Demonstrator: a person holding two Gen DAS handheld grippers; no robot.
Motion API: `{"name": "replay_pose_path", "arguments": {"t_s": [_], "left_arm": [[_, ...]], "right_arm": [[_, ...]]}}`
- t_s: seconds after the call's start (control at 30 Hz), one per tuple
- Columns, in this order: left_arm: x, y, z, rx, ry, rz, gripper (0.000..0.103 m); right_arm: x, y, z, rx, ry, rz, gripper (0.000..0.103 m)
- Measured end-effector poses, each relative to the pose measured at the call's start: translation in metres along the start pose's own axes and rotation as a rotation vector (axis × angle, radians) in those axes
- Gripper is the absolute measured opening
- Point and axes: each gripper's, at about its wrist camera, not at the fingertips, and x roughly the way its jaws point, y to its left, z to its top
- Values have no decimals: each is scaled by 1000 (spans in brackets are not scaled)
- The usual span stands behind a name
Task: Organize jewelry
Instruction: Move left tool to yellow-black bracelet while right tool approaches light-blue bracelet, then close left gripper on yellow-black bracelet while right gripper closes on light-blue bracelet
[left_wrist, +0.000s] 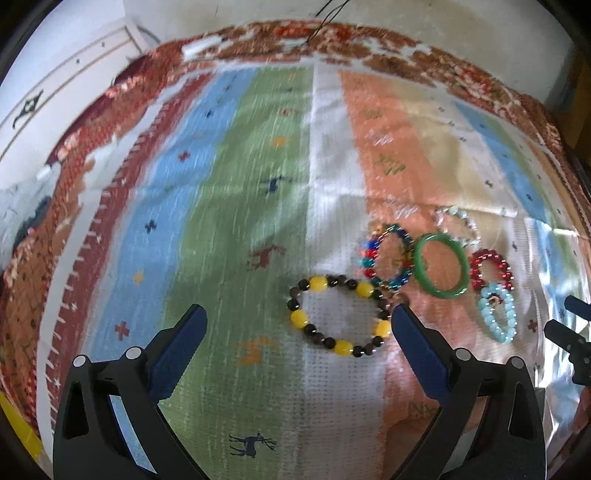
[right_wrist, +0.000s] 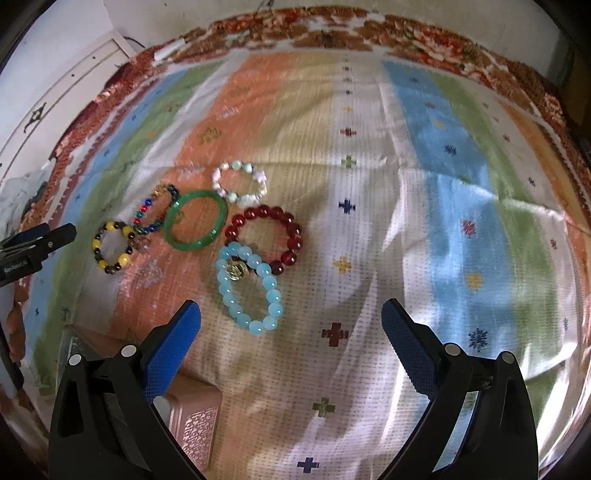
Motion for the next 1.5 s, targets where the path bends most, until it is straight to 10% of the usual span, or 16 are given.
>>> {"name": "replay_pose_path", "arguments": {"t_s": [0.5,0.93,1.17,1.27,1.5], "left_arm": [[43,10,1,-47,141,-28,73],[61,11,3,-27,159,-4,54],[62,1,1,48,152,24,12],[60,1,2,52,155,18,11],[44,-1,3,34,117,-21,11]], "right_arm": [[40,-2,8,-2,81,-48,99],[63,1,14,-41,107,-91,72],[64,5,16,-79,114,-97,36],[64,5,17,-80,119,-64,14],[56,14,14,-91,105,-20,12]]}}
